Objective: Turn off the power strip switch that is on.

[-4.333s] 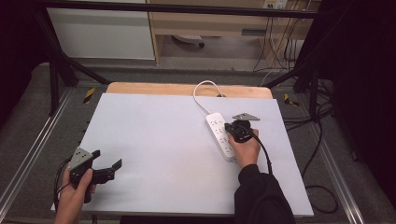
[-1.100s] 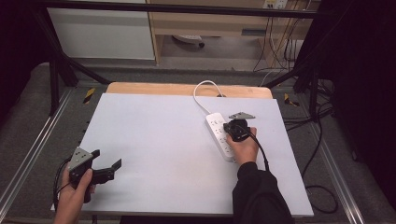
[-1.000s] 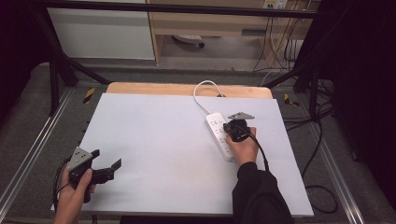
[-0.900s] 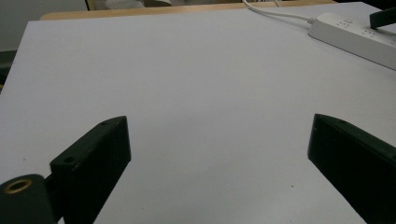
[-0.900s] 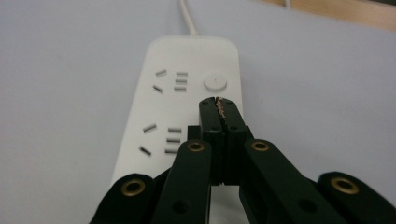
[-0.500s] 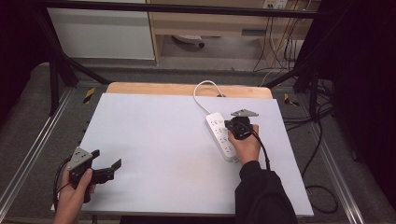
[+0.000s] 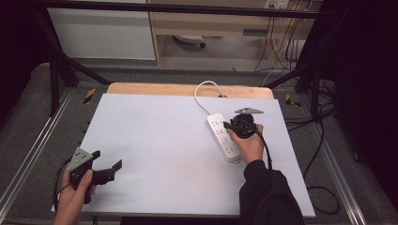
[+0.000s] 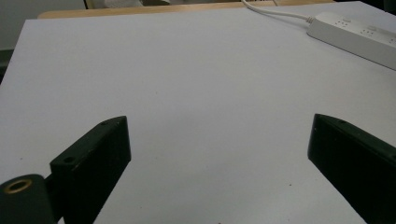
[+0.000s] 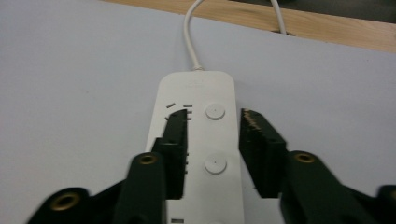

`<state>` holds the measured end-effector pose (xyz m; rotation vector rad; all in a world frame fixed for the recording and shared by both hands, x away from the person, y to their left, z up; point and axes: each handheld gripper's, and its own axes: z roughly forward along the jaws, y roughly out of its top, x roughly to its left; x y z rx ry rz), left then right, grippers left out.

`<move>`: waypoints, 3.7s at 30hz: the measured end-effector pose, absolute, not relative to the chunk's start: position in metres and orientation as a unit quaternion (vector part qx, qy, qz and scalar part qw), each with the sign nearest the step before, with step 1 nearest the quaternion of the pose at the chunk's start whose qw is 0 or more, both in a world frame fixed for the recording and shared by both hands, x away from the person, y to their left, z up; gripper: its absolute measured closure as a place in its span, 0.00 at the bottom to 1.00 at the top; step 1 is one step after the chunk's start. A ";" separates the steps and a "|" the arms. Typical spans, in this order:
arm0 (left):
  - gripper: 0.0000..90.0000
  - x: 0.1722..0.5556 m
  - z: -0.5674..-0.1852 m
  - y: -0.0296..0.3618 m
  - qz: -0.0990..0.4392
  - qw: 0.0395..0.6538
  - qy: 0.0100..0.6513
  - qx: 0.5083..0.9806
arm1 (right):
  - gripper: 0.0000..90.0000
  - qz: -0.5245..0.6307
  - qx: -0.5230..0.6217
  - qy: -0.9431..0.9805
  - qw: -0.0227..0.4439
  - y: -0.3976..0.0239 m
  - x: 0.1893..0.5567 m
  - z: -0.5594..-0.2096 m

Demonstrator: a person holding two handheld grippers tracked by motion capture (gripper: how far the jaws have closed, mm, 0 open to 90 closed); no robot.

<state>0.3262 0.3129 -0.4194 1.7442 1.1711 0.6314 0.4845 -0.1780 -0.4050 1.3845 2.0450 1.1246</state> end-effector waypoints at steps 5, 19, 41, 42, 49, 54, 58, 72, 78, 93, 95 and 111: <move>0.07 0.327 -0.420 0.313 0.255 0.455 0.476 0.708 | 0.34 0.423 0.477 0.737 0.223 -0.178 0.486 -0.402; 0.07 0.326 -0.420 0.315 0.256 0.454 0.478 0.707 | 0.06 0.419 0.485 0.735 0.219 -0.183 0.479 -0.384; 0.07 0.325 -0.420 0.315 0.255 0.455 0.477 0.707 | 0.06 0.458 0.454 0.724 0.246 -0.206 0.446 -0.356; 0.07 0.325 -0.420 0.315 0.255 0.455 0.477 0.707 | 0.06 0.460 0.453 0.722 0.249 -0.206 0.444 -0.356; 0.07 0.325 -0.420 0.315 0.256 0.456 0.477 0.707 | 0.07 0.470 0.442 0.718 0.262 -0.213 0.430 -0.352; 0.07 0.325 -0.420 0.316 0.255 0.457 0.477 0.706 | 0.05 0.480 0.437 0.711 0.272 -0.220 0.419 -0.348; 0.07 0.325 -0.420 0.316 0.255 0.457 0.477 0.706 | 0.03 0.486 0.438 0.704 0.277 -0.225 0.409 -0.347; 0.07 0.325 -0.420 0.316 0.256 0.456 0.478 0.706 | 0.05 0.490 0.438 0.694 0.294 -0.247 0.378 -0.355; 0.07 0.325 -0.420 0.316 0.256 0.455 0.478 0.707 | 0.05 0.487 0.449 0.688 0.295 -0.260 0.368 -0.363; 0.07 0.325 -0.420 0.316 0.254 0.454 0.478 0.708 | 0.05 0.477 0.474 0.683 0.285 -0.283 0.345 -0.392; 0.07 0.325 -0.420 0.316 0.254 0.454 0.478 0.707 | 0.05 0.473 0.477 0.684 0.283 -0.286 0.343 -0.397; 0.07 0.324 -0.420 0.315 0.254 0.454 0.476 0.709 | 0.05 0.458 0.490 0.689 0.276 -0.296 0.329 -0.423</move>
